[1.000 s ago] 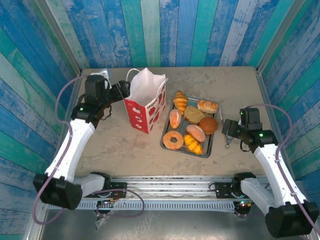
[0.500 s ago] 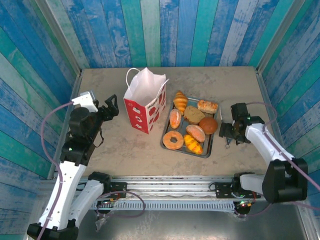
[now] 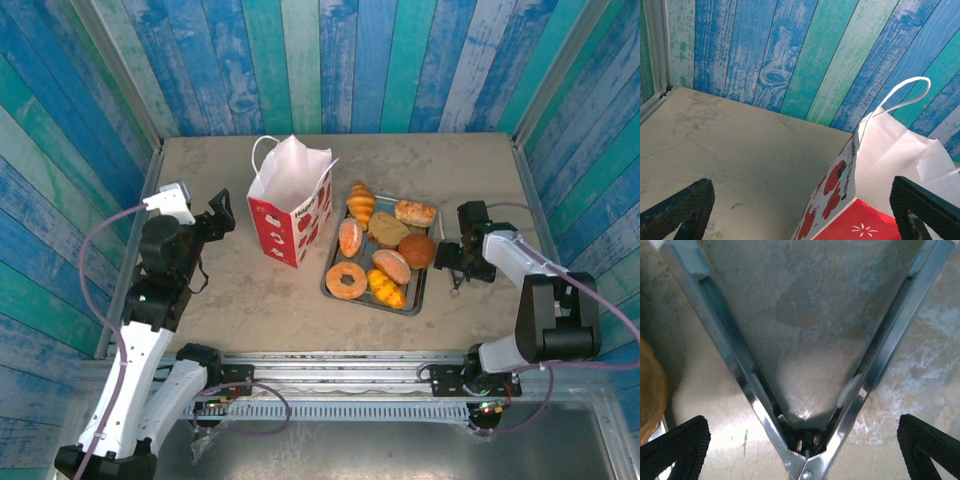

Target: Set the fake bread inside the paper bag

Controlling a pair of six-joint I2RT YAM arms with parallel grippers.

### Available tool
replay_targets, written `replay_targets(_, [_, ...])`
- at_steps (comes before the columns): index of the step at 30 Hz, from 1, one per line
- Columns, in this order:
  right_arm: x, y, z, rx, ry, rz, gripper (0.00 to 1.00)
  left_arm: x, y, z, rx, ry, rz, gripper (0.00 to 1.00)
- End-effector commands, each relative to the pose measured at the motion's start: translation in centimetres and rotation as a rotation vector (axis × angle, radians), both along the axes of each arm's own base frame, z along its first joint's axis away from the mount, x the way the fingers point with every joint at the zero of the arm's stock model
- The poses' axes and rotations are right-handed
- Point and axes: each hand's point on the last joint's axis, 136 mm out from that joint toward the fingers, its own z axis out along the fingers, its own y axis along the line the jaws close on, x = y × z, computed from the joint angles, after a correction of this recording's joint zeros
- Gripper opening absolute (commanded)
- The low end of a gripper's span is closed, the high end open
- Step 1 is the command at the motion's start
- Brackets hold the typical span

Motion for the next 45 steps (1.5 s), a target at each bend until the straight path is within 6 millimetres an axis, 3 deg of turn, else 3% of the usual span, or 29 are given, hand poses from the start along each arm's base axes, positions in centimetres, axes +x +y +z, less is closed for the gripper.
replay_targets(1, [1.7, -0.3, 0.2, 0.019, -0.043, -0.042, 1.0, -0.2, 0.7, 0.5, 0.02, -0.038, 0.032, 0.94])
replay_targets(16, [1.3, -0.9, -2.1, 0.015, 0.026, -0.07, 0.92, -0.3, 1.1, 0.3, 0.025, -0.036, 0.056, 0.94])
replay_targets(21, [1.3, -0.5, -2.3, 0.043, 0.035, -0.061, 0.86, -0.3, 1.2, 0.2, 0.025, -0.033, 0.058, 0.94])
replay_targets(26, [1.2, -0.2, -2.1, 0.054, 0.042, -0.042, 0.73, -0.6, 1.4, 0.4, 0.026, -0.036, 0.068, 0.94])
replay_targets(31, [1.8, -0.6, 0.3, 0.036, -0.035, -0.038, 0.61, -0.7, 1.8, 0.3, 0.031, -0.035, 0.087, 0.94])
replay_targets(35, [2.3, -1.2, 3.4, 0.003, -0.103, -0.04, 0.51, -0.8, 2.1, 0.0, 0.037, -0.031, 0.103, 0.94])
replay_targets(40, [2.5, -1.5, 7.7, -0.025, -0.182, -0.016, 0.44, -0.8, 2.4, -0.4, 0.038, -0.026, 0.12, 0.94])
replay_targets(45, [2.8, -0.6, 12.3, 0.01, -0.276, 0.044, 0.41, -0.4, 2.4, -0.8, 0.024, -0.019, 0.129, 0.94])
